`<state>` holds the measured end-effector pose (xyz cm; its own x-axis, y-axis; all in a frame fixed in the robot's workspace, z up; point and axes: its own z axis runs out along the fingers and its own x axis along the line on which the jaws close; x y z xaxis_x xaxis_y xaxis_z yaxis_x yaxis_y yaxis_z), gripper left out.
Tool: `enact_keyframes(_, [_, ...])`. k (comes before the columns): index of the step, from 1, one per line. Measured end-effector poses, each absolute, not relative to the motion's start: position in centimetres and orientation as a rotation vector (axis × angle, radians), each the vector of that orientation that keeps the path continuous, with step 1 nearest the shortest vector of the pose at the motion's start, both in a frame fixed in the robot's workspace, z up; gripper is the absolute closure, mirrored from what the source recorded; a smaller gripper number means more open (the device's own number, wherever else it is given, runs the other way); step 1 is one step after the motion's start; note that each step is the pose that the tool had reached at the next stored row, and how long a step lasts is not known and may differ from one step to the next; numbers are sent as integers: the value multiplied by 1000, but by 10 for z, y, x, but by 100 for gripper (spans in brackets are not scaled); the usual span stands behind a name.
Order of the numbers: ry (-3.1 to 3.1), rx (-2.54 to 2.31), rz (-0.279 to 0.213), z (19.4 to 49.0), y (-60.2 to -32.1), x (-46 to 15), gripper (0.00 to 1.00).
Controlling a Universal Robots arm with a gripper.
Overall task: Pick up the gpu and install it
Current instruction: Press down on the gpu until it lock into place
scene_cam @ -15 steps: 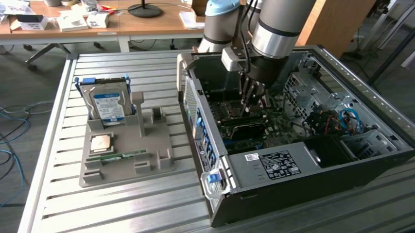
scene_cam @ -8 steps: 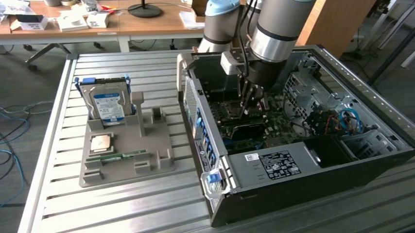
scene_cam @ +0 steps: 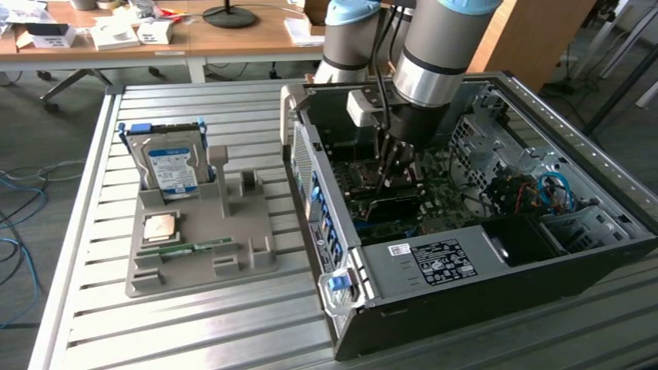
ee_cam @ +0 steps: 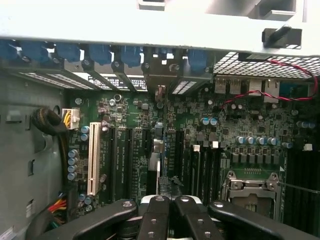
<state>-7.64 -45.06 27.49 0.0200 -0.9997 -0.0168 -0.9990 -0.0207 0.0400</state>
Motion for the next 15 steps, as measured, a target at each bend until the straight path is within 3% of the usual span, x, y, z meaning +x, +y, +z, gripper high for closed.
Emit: enact_keyframes(15, [-2188,2234,-58,265,-451,-79,89])
